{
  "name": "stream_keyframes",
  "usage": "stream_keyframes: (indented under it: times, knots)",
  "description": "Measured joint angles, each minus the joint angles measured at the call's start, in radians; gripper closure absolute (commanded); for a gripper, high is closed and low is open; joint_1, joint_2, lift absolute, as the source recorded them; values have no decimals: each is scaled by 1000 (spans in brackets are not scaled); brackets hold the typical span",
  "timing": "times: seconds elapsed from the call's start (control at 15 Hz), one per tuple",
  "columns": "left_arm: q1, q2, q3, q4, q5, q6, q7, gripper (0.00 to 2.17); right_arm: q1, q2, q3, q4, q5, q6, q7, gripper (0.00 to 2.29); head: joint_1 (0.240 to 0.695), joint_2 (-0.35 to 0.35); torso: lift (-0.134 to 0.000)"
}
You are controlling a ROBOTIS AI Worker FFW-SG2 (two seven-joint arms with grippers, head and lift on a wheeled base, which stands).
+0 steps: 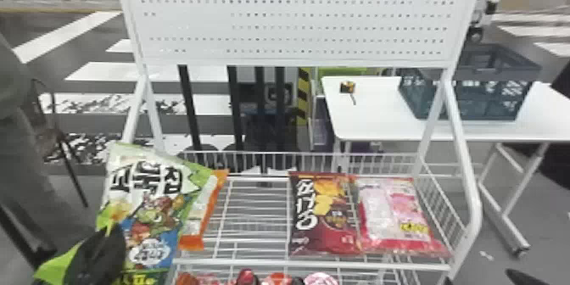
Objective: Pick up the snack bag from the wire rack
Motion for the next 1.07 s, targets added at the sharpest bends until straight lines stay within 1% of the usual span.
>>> stream_keyframes:
  times: [1.07]
  knots:
    - [0, -3, -12, 0, -9, 3, -1, 1605, -3, 0, 6, 12, -1, 3, 2, 83, 499, 0, 0]
